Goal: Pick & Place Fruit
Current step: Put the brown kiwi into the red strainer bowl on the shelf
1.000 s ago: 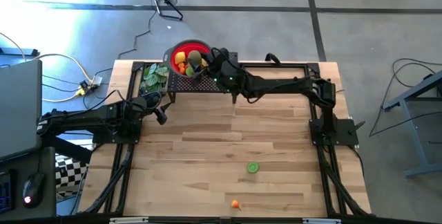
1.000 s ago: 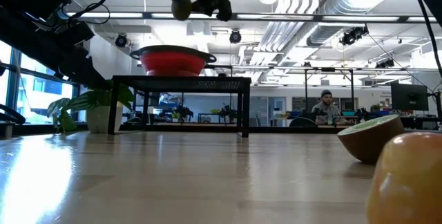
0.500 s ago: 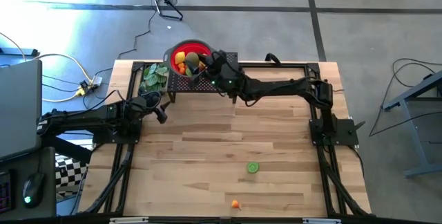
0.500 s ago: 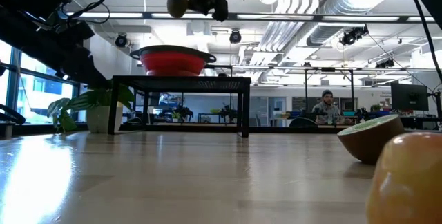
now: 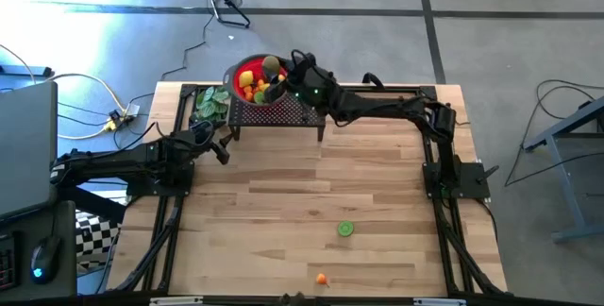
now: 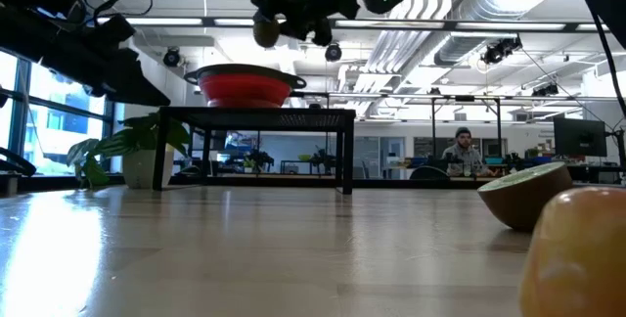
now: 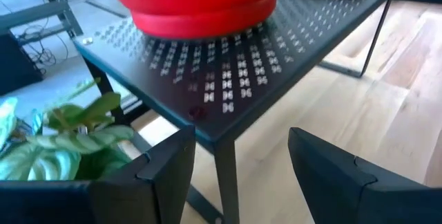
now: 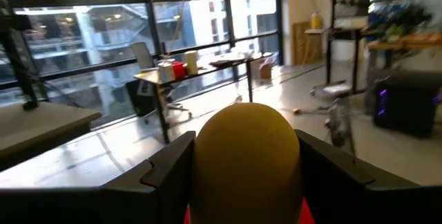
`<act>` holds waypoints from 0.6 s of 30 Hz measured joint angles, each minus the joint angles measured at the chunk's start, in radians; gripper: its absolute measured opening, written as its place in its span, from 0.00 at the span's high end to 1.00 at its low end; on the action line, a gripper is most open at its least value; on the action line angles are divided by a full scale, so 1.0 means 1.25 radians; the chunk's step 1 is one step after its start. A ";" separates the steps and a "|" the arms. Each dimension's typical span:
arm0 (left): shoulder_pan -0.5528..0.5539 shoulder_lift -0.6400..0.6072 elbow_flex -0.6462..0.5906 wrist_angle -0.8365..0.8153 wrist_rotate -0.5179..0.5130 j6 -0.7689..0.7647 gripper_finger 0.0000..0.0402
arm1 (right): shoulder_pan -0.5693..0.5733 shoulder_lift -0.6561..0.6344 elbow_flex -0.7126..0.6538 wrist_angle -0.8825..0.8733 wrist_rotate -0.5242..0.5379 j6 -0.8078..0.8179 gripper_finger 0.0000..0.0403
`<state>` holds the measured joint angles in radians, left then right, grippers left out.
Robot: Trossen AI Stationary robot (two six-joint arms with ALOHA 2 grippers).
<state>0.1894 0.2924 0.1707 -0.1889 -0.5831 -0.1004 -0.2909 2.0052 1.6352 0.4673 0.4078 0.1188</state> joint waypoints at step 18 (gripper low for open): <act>0.000 0.000 0.000 0.036 -0.003 0.041 0.43 | -0.088 0.052 0.000 -0.054 -0.226 -0.001 0.47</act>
<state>0.1894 0.2923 0.1707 -0.1440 -0.5869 -0.0493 -0.4012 2.0697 1.6356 0.4003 0.1257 0.1179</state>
